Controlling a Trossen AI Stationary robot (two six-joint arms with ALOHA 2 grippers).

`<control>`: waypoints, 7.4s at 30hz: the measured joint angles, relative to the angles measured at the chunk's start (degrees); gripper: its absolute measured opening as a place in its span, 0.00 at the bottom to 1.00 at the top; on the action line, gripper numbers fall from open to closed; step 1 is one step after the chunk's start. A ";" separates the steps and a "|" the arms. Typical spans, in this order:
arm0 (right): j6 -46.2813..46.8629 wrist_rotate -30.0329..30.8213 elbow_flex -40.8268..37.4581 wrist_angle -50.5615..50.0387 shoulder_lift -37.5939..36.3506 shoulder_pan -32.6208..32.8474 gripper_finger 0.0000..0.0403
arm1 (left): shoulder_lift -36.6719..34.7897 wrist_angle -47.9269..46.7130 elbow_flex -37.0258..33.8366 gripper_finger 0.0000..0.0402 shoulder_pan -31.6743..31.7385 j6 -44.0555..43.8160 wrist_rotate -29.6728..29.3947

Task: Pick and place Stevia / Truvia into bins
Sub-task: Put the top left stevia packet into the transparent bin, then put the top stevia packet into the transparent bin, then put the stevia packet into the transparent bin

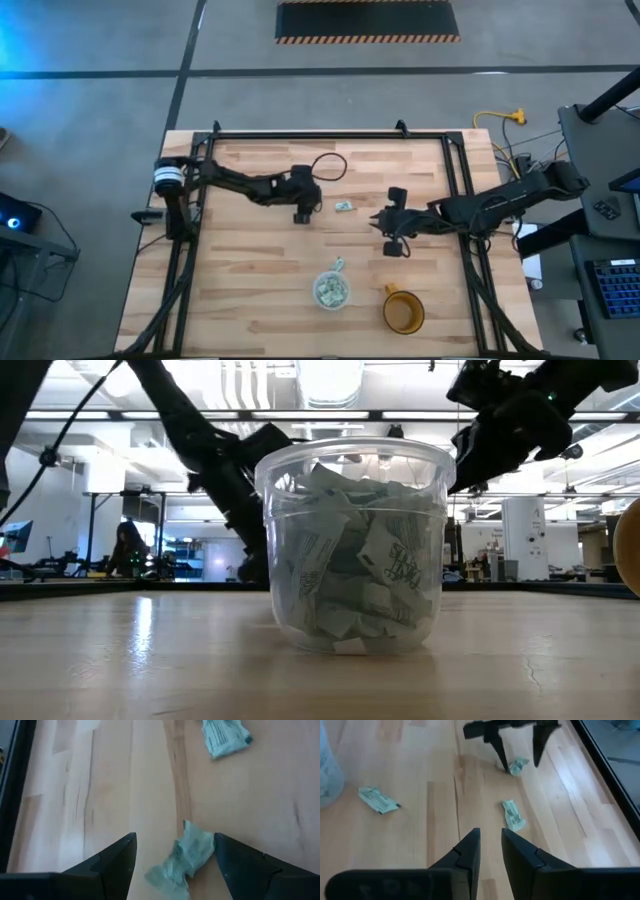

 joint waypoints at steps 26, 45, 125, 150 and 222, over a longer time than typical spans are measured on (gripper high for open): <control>-0.16 0.02 -1.61 1.57 0.02 0.00 0.18 | -2.94 -13.61 2.87 0.02 1.17 -10.39 19.18; -0.47 0.22 -2.58 2.27 0.07 -0.70 0.16 | -10.05 1.14 3.24 0.03 -17.26 -10.56 36.29; -14.00 -25.39 22.56 -1.23 39.52 -24.64 0.27 | -22.47 -23.93 -12.26 0.25 -22.73 -28.46 -5.21; -12.00 -44.94 22.01 -0.93 27.56 -13.30 0.03 | -22.42 -16.13 -12.95 0.25 -22.69 -27.92 -5.40; 13.32 -6.64 -3.74 -17.62 -16.93 5.90 0.15 | 2.78 7.08 3.46 0.25 -10.31 -13.37 39.00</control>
